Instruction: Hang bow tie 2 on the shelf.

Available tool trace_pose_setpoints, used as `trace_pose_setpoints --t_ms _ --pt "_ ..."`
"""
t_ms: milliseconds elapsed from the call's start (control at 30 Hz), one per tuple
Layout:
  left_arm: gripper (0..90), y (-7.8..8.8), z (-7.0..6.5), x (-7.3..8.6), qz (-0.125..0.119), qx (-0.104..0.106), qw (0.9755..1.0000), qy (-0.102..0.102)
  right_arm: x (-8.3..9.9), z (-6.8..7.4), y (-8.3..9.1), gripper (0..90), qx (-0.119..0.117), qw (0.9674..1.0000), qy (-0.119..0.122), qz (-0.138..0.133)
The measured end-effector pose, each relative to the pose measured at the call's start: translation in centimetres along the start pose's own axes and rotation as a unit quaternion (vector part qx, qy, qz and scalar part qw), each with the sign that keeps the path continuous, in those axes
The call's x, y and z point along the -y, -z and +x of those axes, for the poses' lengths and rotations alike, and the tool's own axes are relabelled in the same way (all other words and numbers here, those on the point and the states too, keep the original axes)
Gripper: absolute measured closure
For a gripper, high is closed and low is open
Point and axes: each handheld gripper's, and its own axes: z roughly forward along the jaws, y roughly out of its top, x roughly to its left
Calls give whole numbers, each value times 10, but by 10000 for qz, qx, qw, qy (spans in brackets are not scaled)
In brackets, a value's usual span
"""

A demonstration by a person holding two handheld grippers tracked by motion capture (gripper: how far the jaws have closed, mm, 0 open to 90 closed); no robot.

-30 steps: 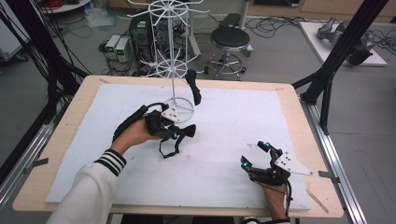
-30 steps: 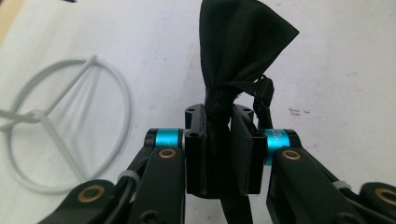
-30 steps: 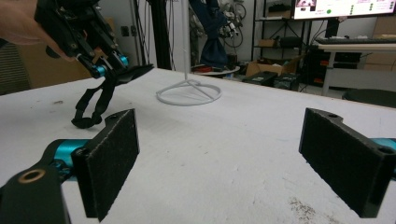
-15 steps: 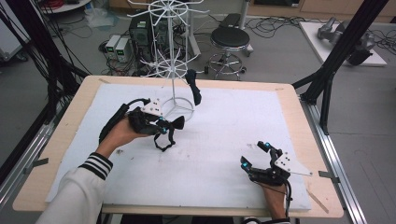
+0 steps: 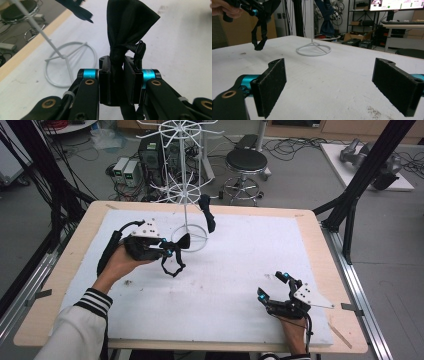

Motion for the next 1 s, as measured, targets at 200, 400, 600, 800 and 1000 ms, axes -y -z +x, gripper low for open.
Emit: trace_pose_setpoints --t_ms 200,400,600,800,1000 --pt "759 13 3 0 -280 -148 9994 125 0 0 0 115 12 10000 12 -8" --pt "758 20 3 -1 -401 -277 9987 118 0 0 0 115 15 10000 37 2" --pt "758 32 7 -9 -713 -374 9965 214 0 0 0 115 29 10000 59 -35" --pt "758 45 8 -20 -884 -524 9946 144 0 1 0 115 29 10000 38 -15" --pt "758 52 11 -33 -1021 -645 9926 126 0 1 0 115 38 10000 58 -18"
